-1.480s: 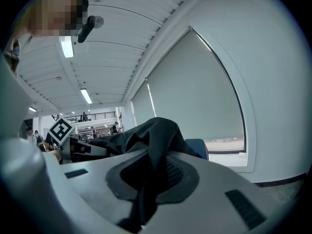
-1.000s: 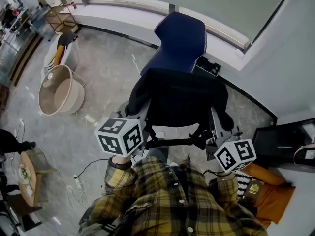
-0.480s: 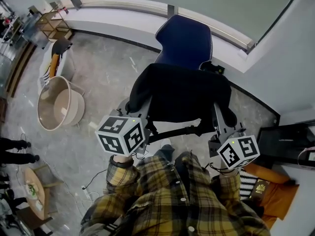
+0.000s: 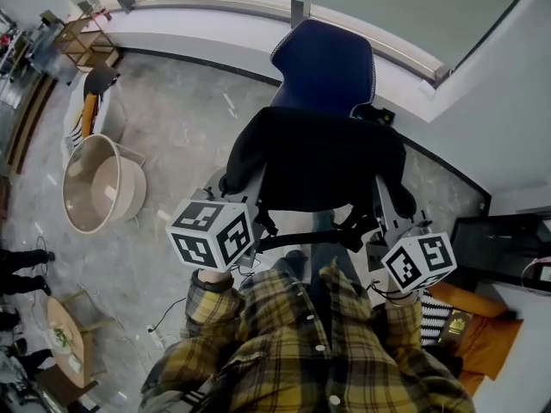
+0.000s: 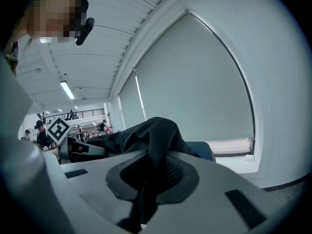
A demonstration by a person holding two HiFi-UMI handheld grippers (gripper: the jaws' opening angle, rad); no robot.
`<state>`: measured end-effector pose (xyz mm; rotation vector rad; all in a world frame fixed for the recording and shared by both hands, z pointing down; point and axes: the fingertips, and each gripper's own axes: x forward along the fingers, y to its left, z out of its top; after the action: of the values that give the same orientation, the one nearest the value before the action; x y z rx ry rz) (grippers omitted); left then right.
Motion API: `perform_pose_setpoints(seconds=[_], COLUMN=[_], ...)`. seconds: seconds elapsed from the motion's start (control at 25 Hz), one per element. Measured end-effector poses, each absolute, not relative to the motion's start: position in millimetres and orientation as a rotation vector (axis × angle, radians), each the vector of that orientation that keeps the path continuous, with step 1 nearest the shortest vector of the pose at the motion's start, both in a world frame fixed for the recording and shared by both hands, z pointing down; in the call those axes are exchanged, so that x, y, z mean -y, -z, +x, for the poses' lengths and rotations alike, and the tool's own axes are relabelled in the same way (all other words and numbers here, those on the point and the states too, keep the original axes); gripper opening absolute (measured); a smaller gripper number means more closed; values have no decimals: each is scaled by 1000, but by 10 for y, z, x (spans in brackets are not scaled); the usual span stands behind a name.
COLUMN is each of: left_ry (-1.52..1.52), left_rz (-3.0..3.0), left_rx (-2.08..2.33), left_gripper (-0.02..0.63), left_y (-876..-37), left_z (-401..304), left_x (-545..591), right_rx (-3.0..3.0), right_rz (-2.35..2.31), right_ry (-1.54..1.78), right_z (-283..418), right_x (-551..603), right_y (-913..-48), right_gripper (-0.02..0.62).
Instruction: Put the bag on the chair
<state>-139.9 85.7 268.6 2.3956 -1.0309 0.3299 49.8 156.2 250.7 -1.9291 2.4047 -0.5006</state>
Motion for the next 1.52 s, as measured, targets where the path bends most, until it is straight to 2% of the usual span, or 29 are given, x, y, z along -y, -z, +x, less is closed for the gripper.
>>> perform_pose_setpoints(seconds=[1.04, 1.52], left_ry=[-289, -295], left_rz=[2283, 2216], left_rx=[1226, 1308], left_gripper=[38, 38], left_y=[-2673, -2807], left_z=[-432, -333], left_x=[1195, 1742], right_rx=[-2586, -2669], right_rz=[-1724, -1609], right_ry=[538, 577], right_z=[1568, 1699], right_x=[795, 1508], right_y=[-2512, -2660], right_gripper=[35, 35])
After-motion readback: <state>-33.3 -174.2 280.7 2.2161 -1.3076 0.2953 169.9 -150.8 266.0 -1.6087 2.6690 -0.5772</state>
